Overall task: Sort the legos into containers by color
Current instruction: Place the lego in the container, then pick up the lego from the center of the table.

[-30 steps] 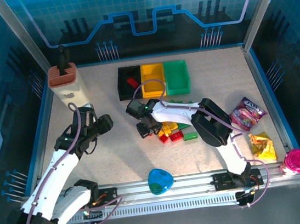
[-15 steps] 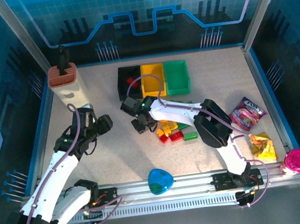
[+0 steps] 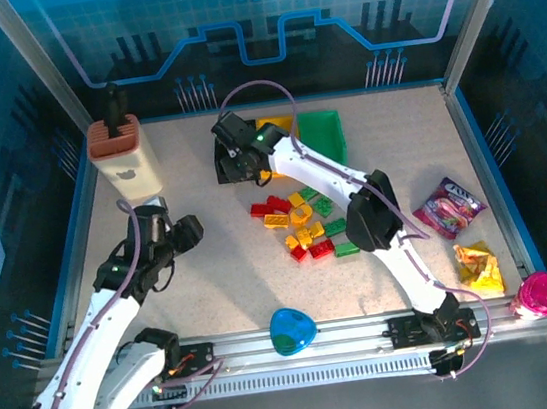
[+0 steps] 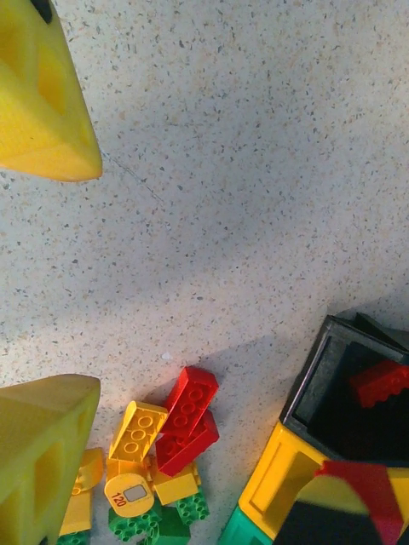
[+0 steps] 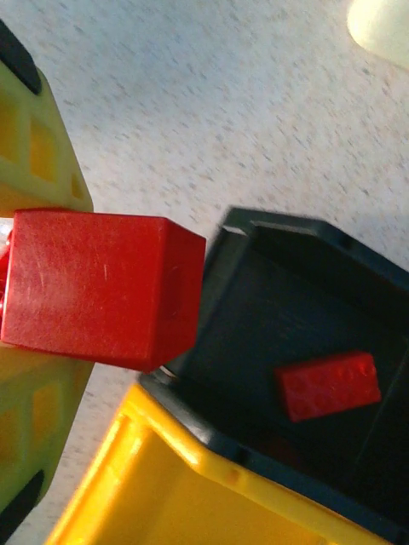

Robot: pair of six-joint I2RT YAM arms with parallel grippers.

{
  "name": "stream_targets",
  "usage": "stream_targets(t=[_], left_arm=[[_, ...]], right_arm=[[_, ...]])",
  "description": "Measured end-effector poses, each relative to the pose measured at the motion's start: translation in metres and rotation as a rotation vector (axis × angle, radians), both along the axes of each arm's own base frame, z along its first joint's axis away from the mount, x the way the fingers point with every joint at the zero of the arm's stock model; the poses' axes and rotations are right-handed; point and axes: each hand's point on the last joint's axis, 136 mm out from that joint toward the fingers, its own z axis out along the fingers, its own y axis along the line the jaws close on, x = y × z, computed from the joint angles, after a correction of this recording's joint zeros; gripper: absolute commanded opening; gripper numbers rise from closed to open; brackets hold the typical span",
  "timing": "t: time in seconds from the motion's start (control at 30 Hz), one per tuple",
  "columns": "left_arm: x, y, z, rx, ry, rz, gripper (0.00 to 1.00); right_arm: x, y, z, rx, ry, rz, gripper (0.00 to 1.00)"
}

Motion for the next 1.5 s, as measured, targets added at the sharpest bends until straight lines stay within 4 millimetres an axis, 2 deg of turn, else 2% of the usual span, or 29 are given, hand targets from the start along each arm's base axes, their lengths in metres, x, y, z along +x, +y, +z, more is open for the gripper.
stream_targets(t=[0.2, 0.43, 0.47, 0.5, 0.53, 0.57, 0.77, 0.9, 0.97, 1.07, 1.23, 1.3, 1.37, 1.5], left_arm=[[-0.006, 0.001, 0.006, -0.008, -0.017, 0.002, 0.62], [-0.013, 0.000, 0.007, -0.040, -0.010, 0.008, 0.62], [-0.014, 0.000, 0.008, -0.043, -0.013, 0.009, 0.62], [-0.015, 0.000, 0.009, -0.047, -0.014, 0.011, 0.62], [-0.016, 0.000, 0.009, -0.049, -0.013, 0.012, 0.62], [-0.017, 0.000, 0.009, -0.049, -0.011, 0.012, 0.62], [-0.021, -0.009, 0.007, -0.053, -0.001, -0.020, 0.61], [-0.022, -0.018, 0.003, -0.047, 0.018, -0.059, 0.62], [-0.021, -0.025, -0.002, -0.036, 0.042, -0.085, 0.62], [-0.018, -0.037, -0.012, -0.015, 0.084, -0.125, 0.63], [-0.005, -0.064, -0.028, 0.028, 0.150, -0.210, 0.68], [0.003, -0.074, -0.035, 0.035, 0.177, -0.232, 0.68], [0.014, -0.084, -0.044, 0.038, 0.212, -0.248, 0.69], [0.039, -0.103, -0.059, 0.050, 0.275, -0.282, 0.72]], right_arm=[[0.031, -0.005, -0.024, -0.018, -0.002, -0.010, 0.37], [0.057, 0.004, -0.025, 0.021, -0.068, -0.012, 0.41], [0.061, 0.006, -0.023, 0.028, -0.086, -0.009, 0.48], [0.064, 0.008, -0.022, 0.035, -0.100, -0.011, 0.61], [0.068, 0.011, -0.021, 0.042, -0.118, -0.005, 0.79], [0.071, 0.014, -0.019, 0.046, -0.134, 0.004, 0.85], [0.075, 0.015, -0.013, 0.034, -0.178, 0.015, 0.86], [0.057, 0.000, -0.015, -0.004, -0.139, 0.017, 0.85], [0.042, -0.010, -0.008, -0.016, -0.126, 0.024, 0.85], [0.018, -0.023, 0.019, -0.003, -0.140, 0.038, 0.85], [-0.022, -0.047, 0.079, 0.074, -0.210, 0.054, 0.85], [-0.038, -0.060, 0.092, 0.095, -0.228, 0.054, 0.85], [-0.054, -0.076, 0.092, 0.109, -0.228, 0.045, 0.85], [-0.077, -0.105, 0.068, 0.095, -0.181, 0.015, 0.85]])
